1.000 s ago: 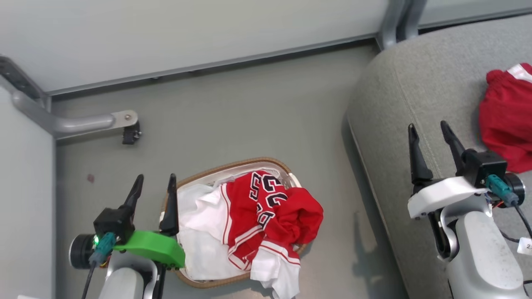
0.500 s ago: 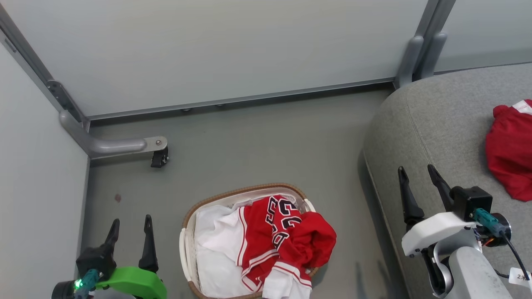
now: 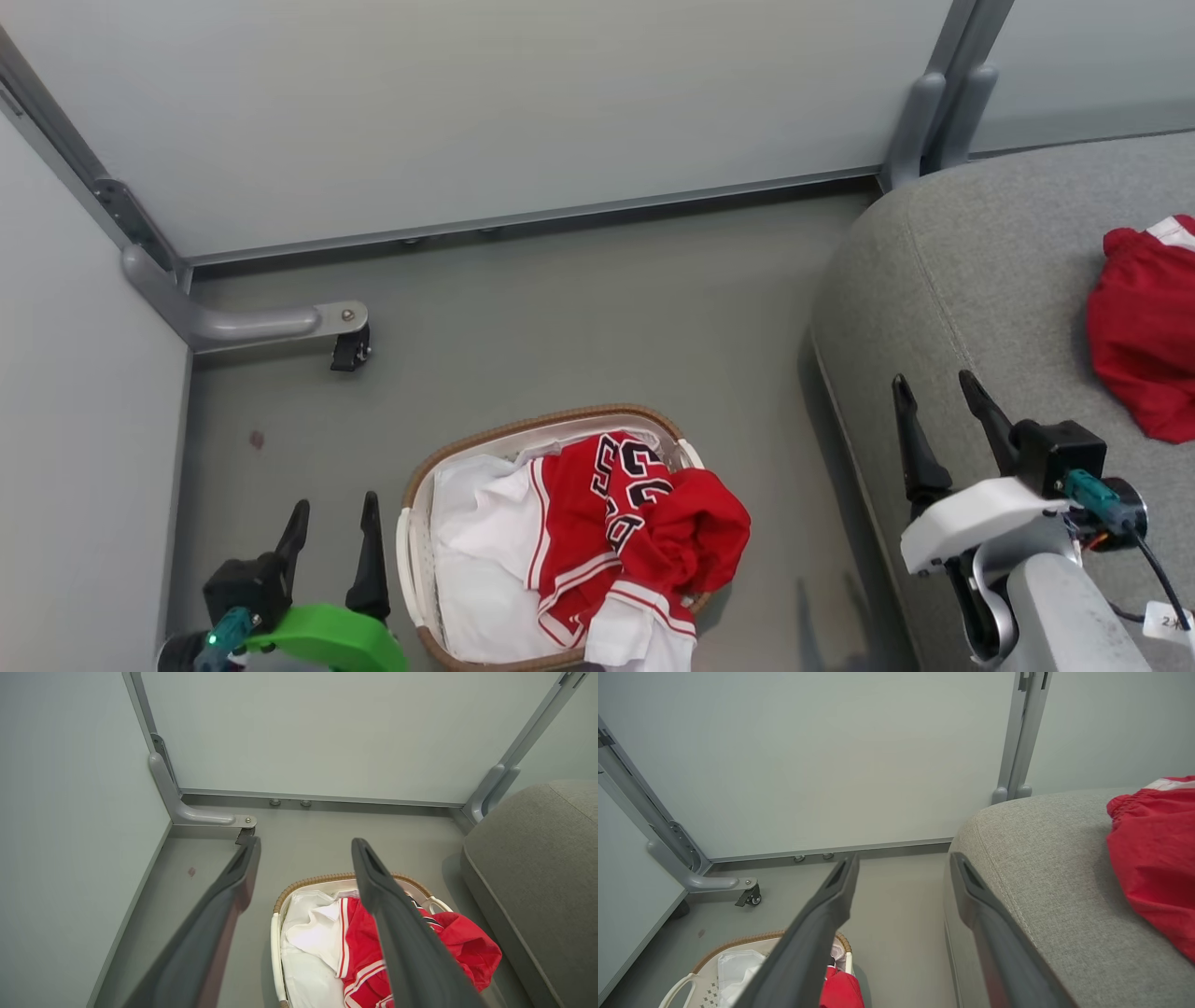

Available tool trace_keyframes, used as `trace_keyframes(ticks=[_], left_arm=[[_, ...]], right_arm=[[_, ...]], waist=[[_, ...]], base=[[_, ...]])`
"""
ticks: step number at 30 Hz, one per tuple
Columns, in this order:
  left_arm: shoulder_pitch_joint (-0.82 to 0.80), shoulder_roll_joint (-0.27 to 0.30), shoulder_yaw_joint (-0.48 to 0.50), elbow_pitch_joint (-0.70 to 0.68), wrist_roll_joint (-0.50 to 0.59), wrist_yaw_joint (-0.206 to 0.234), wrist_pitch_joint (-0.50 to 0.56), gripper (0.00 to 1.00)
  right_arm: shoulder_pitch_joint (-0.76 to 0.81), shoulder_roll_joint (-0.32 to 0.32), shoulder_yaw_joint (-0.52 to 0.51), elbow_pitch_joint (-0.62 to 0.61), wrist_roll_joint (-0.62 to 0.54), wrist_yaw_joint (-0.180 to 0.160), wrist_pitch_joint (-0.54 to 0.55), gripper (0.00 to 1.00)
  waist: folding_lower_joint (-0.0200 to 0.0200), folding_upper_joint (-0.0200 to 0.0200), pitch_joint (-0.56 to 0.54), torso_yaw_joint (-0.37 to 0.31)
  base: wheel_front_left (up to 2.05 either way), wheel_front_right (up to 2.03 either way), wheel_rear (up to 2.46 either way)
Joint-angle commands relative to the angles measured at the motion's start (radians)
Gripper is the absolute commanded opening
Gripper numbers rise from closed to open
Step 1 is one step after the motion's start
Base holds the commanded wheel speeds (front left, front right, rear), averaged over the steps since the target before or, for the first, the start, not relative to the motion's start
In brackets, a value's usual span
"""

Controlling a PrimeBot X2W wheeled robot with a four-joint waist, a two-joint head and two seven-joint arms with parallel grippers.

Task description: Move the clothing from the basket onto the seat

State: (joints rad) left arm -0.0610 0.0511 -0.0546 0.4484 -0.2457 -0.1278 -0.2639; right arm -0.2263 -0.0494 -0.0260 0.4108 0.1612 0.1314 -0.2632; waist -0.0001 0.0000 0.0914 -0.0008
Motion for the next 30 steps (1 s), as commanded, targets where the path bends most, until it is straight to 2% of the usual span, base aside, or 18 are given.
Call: trace_keyframes(ticks=[1, 14, 30], left_arm=[[-0.033, 0.001, -0.014, 0.004, -0.014, -0.003, -0.001, 1.0], [-0.279, 0.009, -0.186, 0.084, -0.125, -0.003, -0.001, 1.0], [-0.591, 0.102, -0.443, 0.273, -0.349, -0.003, -0.001, 1.0]], right_arm=[[-0.024, -0.003, 0.002, -0.013, 0.007, -0.001, -0.002, 1.0], [-0.171, -0.003, 0.042, -0.128, 0.032, -0.001, -0.002, 1.0], [-0.304, -0.003, 0.123, -0.268, 0.113, -0.001, -0.002, 1.0]], waist=[[0.0001, 0.0, 0.041, -0.014], [0.0001, 0.0, 0.312, -0.1], [0.0001, 0.0, 0.591, -0.217]], base=[[0.0, 0.0, 0.0], [0.0, 0.0, 0.0], [0.0, 0.0, 0.0]])
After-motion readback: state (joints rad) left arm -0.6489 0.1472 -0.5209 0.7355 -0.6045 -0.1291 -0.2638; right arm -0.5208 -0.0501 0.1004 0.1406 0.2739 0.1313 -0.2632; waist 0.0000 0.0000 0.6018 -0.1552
